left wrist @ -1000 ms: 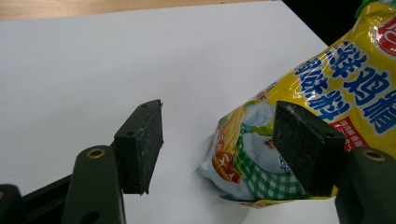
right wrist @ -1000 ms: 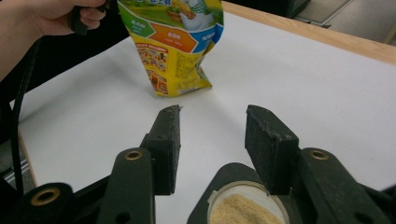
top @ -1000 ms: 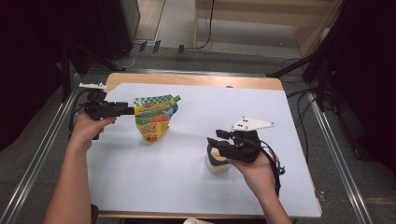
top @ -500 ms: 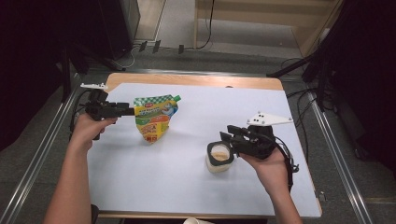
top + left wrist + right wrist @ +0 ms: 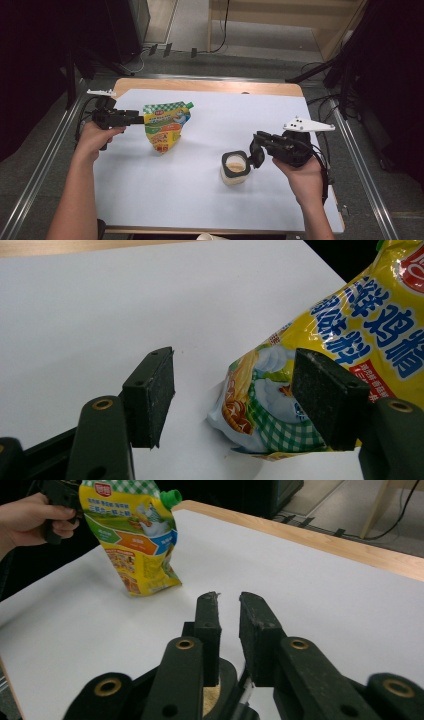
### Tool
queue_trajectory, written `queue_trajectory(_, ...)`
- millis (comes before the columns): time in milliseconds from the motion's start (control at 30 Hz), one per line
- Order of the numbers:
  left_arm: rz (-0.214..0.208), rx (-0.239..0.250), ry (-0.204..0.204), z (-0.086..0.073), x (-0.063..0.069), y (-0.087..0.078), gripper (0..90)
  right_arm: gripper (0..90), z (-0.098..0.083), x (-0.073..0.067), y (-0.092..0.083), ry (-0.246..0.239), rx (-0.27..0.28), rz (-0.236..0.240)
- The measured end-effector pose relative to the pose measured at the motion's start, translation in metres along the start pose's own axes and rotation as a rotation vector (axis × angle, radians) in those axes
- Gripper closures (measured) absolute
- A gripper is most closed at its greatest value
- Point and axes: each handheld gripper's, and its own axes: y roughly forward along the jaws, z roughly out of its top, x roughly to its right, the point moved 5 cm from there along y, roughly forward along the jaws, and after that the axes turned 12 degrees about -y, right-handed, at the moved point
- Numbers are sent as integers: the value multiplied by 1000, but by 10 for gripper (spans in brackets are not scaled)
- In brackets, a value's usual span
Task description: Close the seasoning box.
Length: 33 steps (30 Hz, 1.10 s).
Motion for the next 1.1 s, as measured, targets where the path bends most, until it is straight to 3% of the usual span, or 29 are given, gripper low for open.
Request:
queue_trajectory(167,-2,0,-1,0,0,0,344,867,-4,10,-5,19,1,-36)
queue_trajectory(367,-6,-3,6,0,1,1,341,900,-14,17,1,42,-27,-41)
queue_trajectory(700,-6,-7,-1,-1,0,1,340,900,-22,15,12,85,-41,15)
queue_trajectory(1100,-6,-5,-4,-1,-2,0,339,900,-24,1,28,81,-55,74)
